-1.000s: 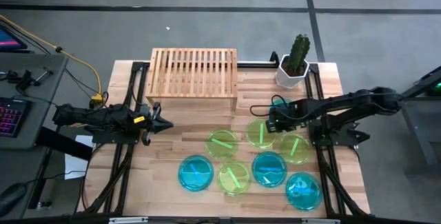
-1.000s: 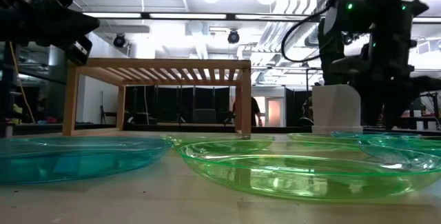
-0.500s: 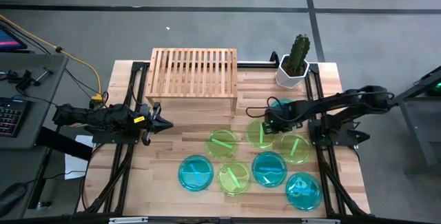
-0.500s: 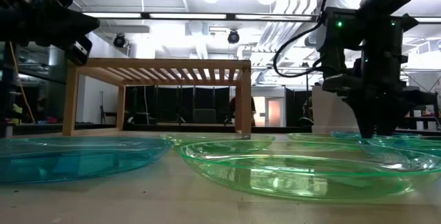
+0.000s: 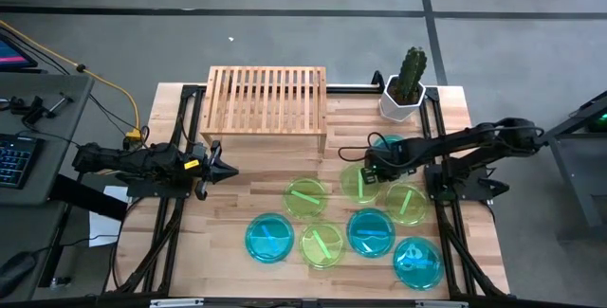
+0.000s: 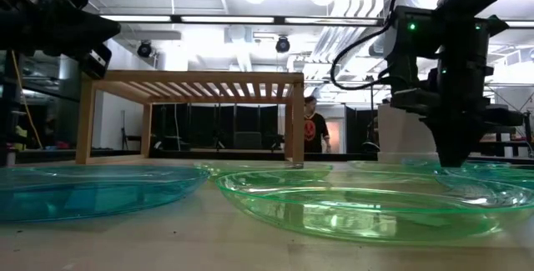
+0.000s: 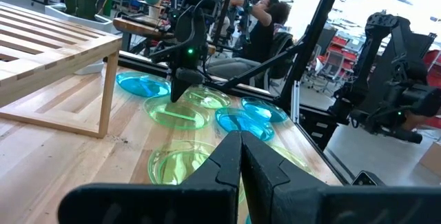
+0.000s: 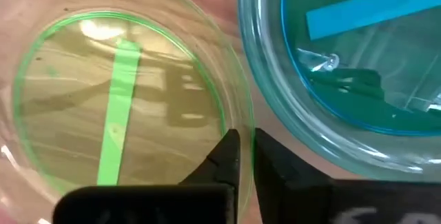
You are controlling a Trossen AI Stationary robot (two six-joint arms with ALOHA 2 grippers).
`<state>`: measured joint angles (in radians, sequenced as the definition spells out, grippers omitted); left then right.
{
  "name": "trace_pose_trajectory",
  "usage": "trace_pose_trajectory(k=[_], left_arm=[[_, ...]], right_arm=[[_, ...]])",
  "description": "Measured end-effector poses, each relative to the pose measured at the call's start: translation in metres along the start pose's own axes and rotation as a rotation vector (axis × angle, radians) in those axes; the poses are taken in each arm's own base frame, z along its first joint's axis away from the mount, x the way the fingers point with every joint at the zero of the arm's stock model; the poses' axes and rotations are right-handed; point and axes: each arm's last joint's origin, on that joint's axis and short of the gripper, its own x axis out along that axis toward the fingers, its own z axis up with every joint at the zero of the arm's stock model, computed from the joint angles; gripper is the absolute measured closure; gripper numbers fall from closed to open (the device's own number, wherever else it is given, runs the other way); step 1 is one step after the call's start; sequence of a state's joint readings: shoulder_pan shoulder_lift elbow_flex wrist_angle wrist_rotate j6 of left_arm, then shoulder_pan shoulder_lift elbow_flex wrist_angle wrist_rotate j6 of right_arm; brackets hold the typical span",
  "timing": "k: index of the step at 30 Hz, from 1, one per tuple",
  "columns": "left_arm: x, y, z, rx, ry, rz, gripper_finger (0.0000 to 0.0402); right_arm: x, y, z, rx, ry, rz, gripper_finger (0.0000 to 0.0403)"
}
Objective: Place and stack plates onto a shelf
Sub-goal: Put the green plate on the shelf
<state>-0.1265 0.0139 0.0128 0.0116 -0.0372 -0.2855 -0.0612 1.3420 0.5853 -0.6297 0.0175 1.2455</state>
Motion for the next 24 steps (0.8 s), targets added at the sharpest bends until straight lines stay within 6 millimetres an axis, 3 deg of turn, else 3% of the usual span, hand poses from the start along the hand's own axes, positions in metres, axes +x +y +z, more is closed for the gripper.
trace_pose_trajectory(k=[12, 24], left_arm=[[0.000, 0.000, 0.000, 0.000, 0.000, 0.000, 0.0401], [0.000, 0.000, 0.000, 0.000, 0.000, 0.000, 0.0401]], right_arm=[[-0.029, -0.004, -0.001, -0.052, -0.032, 0.156, 0.0403], [-0.071, -0.008, -0.008, -0.245, -0.006, 0.491, 0.0403]])
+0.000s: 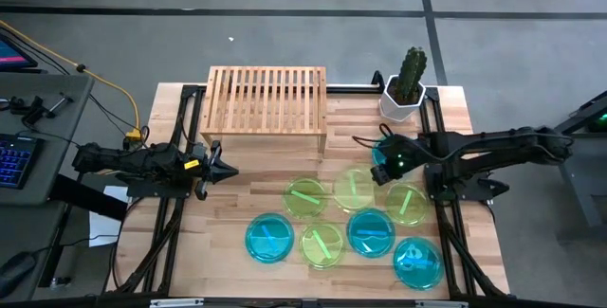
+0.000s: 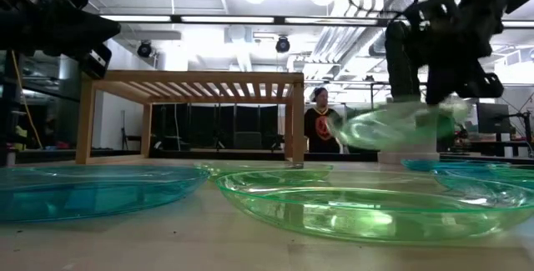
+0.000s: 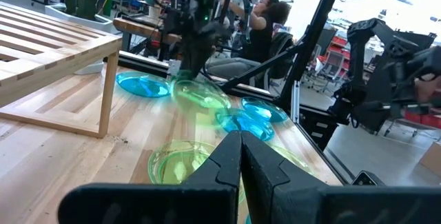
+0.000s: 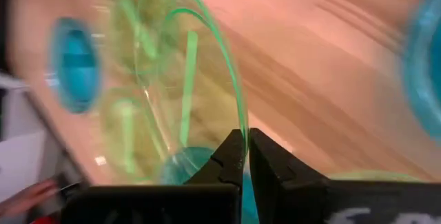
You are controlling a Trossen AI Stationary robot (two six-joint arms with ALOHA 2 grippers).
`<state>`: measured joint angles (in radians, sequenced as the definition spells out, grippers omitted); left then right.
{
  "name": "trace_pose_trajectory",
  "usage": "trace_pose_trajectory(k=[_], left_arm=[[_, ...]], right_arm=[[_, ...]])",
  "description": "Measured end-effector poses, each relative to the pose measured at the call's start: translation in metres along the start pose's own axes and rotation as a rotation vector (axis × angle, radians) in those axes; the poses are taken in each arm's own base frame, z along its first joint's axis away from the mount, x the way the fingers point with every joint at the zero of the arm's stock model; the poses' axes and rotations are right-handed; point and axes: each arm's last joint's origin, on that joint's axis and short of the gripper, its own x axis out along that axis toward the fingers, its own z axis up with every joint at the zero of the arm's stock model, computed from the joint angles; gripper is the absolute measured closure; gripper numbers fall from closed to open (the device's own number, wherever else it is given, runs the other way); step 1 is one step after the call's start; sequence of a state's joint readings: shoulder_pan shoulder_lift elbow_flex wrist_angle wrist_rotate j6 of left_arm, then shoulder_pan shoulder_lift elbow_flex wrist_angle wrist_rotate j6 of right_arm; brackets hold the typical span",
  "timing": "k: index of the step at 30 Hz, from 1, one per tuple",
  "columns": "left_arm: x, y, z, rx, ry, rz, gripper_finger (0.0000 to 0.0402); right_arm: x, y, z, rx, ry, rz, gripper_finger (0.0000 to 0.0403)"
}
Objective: Place and stack plates onto a shelf
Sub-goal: Put the green plate on the shelf
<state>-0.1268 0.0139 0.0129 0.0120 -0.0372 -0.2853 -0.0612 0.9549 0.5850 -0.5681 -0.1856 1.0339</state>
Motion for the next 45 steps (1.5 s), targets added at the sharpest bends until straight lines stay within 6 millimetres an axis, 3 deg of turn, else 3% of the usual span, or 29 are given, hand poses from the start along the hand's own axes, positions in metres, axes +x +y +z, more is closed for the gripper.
trace_pose_trajectory(k=[10, 15, 19, 24, 29, 32, 38, 45], left_arm=[[0.000, 0.000, 0.000, 0.000, 0.000, 0.000, 0.0401], [0.000, 0.000, 0.000, 0.000, 0.000, 0.000, 0.0401], [0.000, 0.000, 0.000, 0.000, 0.001, 0.000, 0.0401], [0.000, 0.000, 0.000, 0.000, 0.000, 0.000, 0.0401], [0.000, 0.000, 0.000, 0.000, 0.000, 0.000, 0.0401], [0.000, 0.000, 0.000, 0.000, 0.000, 0.000, 0.0401], [0.000, 0.000, 0.000, 0.000, 0.000, 0.000, 0.0401], [0.000, 0.000, 0.000, 0.000, 0.000, 0.000, 0.0401]], right_arm=[[-0.010, 0.038, 0.015, -0.089, -0.094, 0.436, 0.0403], [-0.017, 0.058, 0.041, -0.060, -0.277, 0.570, 0.0403], [-0.027, 0.071, 0.078, -0.049, -0.437, 0.521, 0.0403], [-0.042, 0.083, 0.140, -0.078, -0.611, 0.417, 0.0403], [-0.044, 0.076, 0.197, -0.063, -0.609, 0.209, 0.0403], [-0.038, 0.067, 0.220, -0.046, -0.552, 0.128, 0.0403], [-0.032, 0.057, 0.245, -0.048, -0.464, 0.085, 0.0403], [-0.024, 0.049, 0.253, -0.021, -0.432, 0.065, 0.0403]])
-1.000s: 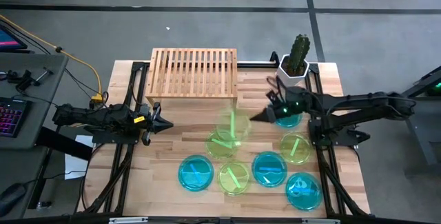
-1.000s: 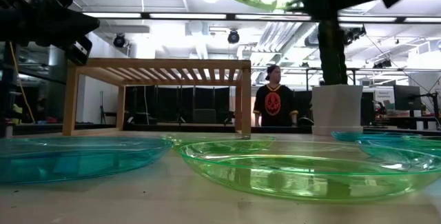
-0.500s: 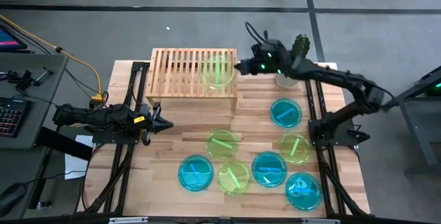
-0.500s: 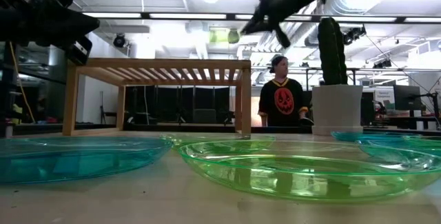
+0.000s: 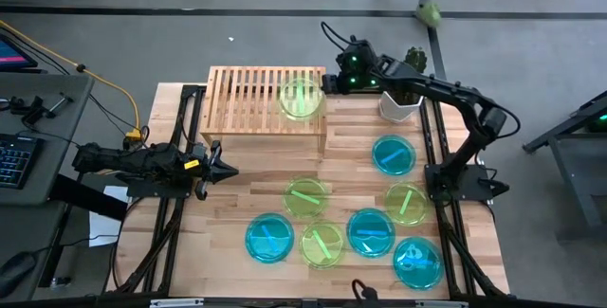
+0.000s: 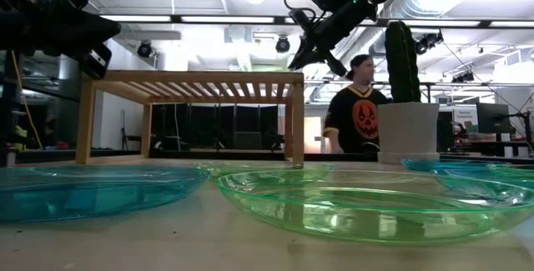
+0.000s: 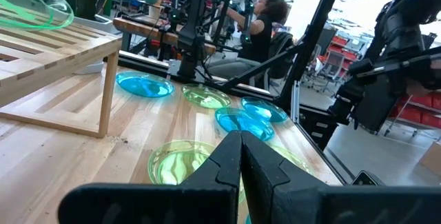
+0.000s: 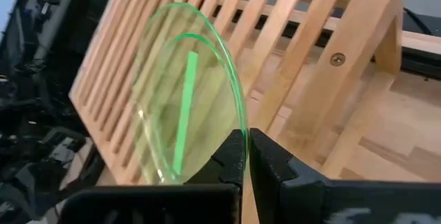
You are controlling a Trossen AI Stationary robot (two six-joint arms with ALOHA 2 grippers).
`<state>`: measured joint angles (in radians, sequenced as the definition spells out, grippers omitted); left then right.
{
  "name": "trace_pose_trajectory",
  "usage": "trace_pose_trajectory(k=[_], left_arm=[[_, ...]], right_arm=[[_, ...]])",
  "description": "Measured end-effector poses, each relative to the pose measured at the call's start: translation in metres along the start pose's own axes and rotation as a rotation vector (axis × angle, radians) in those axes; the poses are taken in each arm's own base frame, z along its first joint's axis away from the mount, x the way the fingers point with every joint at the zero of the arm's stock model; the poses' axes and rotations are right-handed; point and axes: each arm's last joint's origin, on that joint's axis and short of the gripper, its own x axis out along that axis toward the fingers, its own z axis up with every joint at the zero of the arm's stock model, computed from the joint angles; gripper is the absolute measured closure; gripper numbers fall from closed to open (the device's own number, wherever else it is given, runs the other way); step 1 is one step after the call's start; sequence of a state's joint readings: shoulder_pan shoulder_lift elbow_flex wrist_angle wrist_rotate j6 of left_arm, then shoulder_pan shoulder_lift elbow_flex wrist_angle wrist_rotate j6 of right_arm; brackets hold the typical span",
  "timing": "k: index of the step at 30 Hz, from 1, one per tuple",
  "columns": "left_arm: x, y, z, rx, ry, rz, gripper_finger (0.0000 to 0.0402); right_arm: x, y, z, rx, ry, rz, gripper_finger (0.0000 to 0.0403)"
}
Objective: Place and stack plates onto a shelf
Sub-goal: Put the green plate on the shelf
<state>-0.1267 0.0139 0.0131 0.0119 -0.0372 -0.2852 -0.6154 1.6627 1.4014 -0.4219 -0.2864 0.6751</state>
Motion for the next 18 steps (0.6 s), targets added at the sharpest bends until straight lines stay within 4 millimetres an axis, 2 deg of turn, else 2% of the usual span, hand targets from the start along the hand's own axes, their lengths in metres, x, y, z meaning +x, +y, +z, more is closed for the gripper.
trace_pose_trajectory(k=[10, 13, 18], left_arm=[[0.0000, 0.0000, 0.0000, 0.000, 0.000, 0.000, 0.0401], [0.0000, 0.0000, 0.0000, 0.000, 0.000, 0.000, 0.0401], [0.0000, 0.0001, -0.0001, 0.000, 0.000, 0.000, 0.0401]], right_arm=[[-0.0002, -0.0024, 0.0031, 0.019, -0.037, -0.028, 0.0398], [-0.0002, -0.0016, 0.0041, 0.003, -0.046, -0.020, 0.0375], [-0.0002, -0.0019, 0.0045, -0.005, -0.058, -0.032, 0.0308]])
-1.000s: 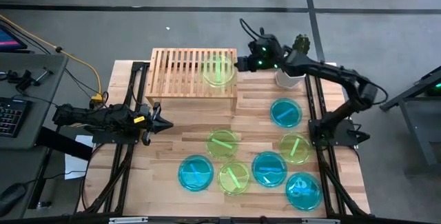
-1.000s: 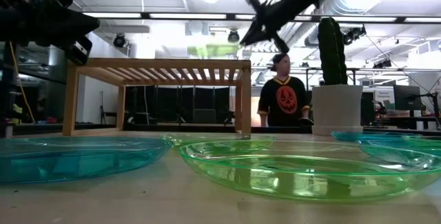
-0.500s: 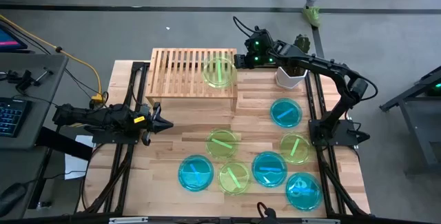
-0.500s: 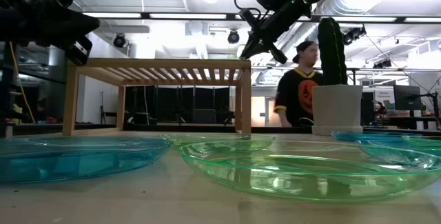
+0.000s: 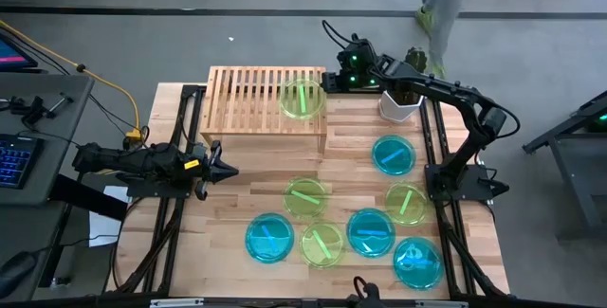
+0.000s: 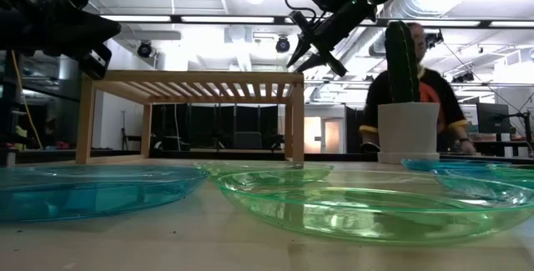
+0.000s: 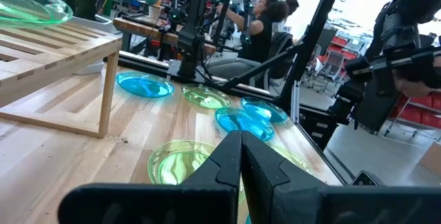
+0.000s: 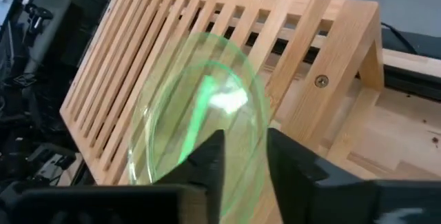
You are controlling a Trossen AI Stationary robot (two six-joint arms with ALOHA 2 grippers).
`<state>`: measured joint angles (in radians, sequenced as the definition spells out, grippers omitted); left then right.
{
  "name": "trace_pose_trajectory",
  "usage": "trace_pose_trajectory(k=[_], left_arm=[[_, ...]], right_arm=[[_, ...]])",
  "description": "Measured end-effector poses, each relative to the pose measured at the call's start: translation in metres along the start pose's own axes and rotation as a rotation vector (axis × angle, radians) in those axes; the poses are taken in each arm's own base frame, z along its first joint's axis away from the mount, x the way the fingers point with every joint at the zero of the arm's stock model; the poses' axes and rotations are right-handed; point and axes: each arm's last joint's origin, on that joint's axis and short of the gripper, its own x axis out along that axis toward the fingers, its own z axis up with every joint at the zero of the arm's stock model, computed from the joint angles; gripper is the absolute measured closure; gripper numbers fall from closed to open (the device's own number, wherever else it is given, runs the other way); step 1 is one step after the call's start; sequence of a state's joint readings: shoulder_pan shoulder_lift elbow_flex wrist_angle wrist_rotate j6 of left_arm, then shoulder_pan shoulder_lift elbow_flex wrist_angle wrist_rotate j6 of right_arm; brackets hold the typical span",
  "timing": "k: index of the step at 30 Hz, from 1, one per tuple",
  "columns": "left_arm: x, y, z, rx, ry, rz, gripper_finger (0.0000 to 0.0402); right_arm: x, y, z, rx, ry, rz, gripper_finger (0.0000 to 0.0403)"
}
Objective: Place and stack plates onto a shelf
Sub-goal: Put the green plate on the shelf, then put the blue plate on the shelf
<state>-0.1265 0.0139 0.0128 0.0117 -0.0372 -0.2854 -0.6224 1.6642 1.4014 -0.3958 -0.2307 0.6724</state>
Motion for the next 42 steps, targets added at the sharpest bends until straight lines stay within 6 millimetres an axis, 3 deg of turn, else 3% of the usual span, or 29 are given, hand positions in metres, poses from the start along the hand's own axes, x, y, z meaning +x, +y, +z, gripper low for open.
trace_pose_trajectory(k=[8, 14, 16, 20, 25, 28, 34, 42], left_arm=[[0.000, 0.000, 0.000, 0.000, 0.000, 0.000, 0.0401], [0.000, 0.000, 0.000, 0.000, 0.000, 0.000, 0.0401], [0.000, 0.000, 0.000, 0.000, 0.000, 0.000, 0.0401], [0.000, 0.000, 0.000, 0.000, 0.000, 0.000, 0.0401], [0.000, 0.000, 0.000, 0.000, 0.000, 0.000, 0.0401], [0.000, 0.000, 0.000, 0.000, -0.001, -0.001, 0.0401], [0.000, 0.000, 0.001, 0.000, -0.009, -0.003, 0.0401], [-0.001, -0.003, 0.009, -0.085, -0.095, -0.032, 0.0401]], right_arm=[[-0.002, 0.001, 0.006, -0.057, -0.057, 0.004, 0.0243], [-0.035, 0.008, 0.002, -0.221, -0.016, 0.023, 0.0240], [-0.050, 0.018, -0.012, -0.297, 0.010, 0.029, 0.0240], [-0.071, 0.025, -0.056, -0.389, 0.021, 0.037, 0.0240], [-0.097, 0.015, -0.111, -0.320, -0.031, 0.137, 0.0240], [-0.114, 0.015, -0.132, -0.261, -0.116, 0.291, 0.0240], [-0.138, 0.016, -0.150, -0.232, -0.389, 0.521, 0.0240], [-0.143, 0.015, -0.153, -0.266, -0.412, 0.533, 0.0240]])
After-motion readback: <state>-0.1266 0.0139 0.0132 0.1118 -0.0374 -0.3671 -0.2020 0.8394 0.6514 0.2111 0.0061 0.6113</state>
